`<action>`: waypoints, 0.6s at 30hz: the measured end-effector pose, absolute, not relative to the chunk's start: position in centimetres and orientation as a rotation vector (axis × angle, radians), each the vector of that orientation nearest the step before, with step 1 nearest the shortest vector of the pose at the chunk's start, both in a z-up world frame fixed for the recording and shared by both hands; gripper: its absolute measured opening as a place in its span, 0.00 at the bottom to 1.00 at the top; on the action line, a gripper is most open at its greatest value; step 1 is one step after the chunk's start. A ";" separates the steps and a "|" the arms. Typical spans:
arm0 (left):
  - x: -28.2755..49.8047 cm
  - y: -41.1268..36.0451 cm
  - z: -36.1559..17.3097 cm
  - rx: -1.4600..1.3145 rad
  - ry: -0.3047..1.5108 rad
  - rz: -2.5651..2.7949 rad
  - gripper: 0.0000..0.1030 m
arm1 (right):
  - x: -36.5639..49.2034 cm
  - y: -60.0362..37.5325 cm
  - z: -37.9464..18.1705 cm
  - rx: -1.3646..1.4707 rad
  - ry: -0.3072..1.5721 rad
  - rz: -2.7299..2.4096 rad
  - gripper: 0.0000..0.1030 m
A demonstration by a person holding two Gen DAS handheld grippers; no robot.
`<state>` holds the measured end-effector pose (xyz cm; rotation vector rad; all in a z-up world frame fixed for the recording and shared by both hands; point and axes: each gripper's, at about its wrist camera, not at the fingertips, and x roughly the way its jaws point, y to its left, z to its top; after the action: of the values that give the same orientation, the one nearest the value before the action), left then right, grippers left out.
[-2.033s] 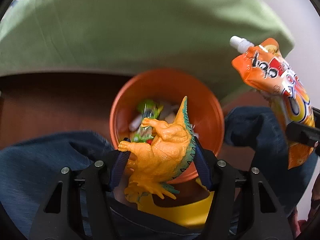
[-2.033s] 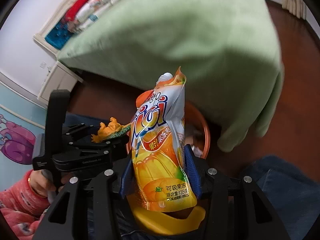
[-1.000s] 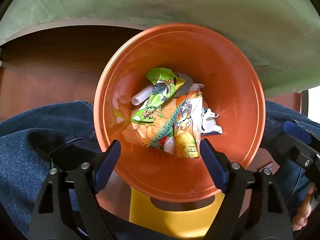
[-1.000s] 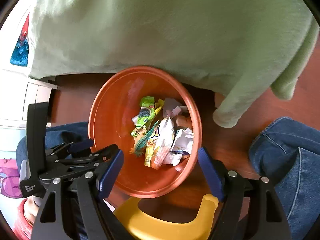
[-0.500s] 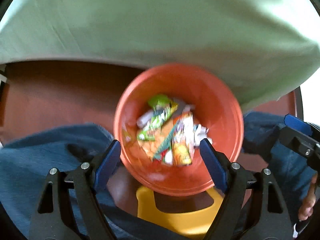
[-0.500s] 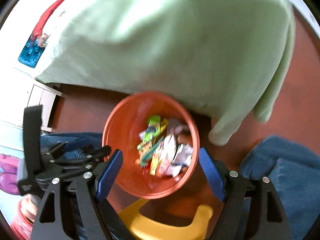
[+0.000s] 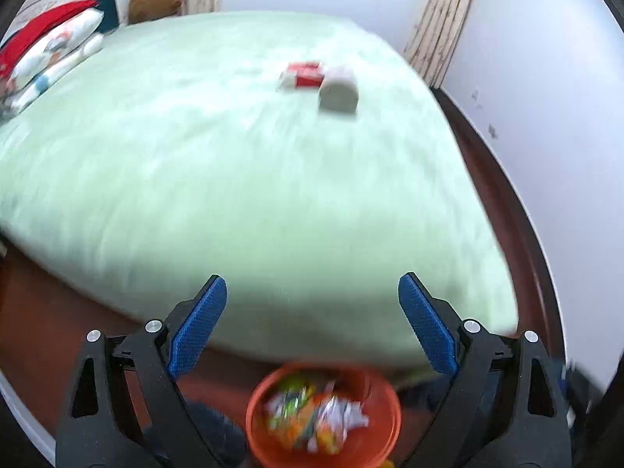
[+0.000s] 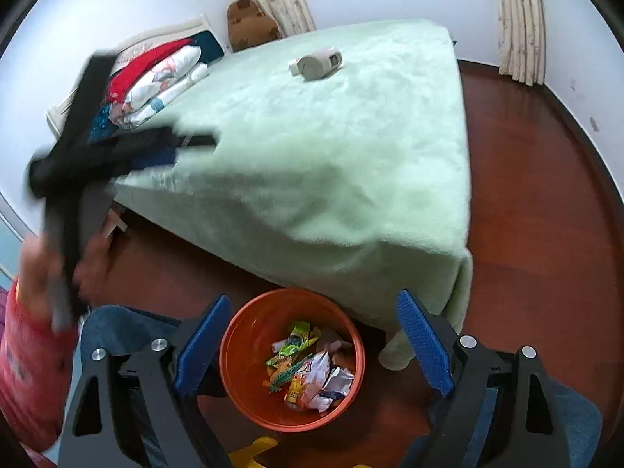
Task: Collect trash
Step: 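Move the left gripper to the bed and grasp the beige cylinder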
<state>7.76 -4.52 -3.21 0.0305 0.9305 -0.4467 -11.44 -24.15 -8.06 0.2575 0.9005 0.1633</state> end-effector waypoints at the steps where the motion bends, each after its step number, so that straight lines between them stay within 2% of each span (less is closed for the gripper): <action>1: 9.2 -5.5 -2.8 0.032 0.923 -0.461 0.85 | -11.6 -24.4 -7.9 0.259 0.895 0.159 0.83; 8: 21.3 -12.5 -2.3 0.058 0.929 -0.431 0.85 | -13.0 -25.9 -7.4 0.251 0.869 0.101 0.83; 16: 29.4 -16.2 -4.0 0.079 1.000 -0.344 0.85 | -13.0 -26.6 -8.7 0.262 0.908 0.102 0.83; 17: 29.9 -16.4 -4.2 0.080 1.018 -0.335 0.83 | -13.0 -26.7 -8.8 0.270 0.912 0.104 0.83; 18: 30.2 -16.5 -4.4 0.082 1.025 -0.327 0.74 | -13.0 -26.8 -8.9 0.282 0.917 0.108 0.83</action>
<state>30.17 -16.51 -4.38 0.0817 1.0251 -0.3274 -12.98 -26.82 -8.91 0.2823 0.9174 0.1076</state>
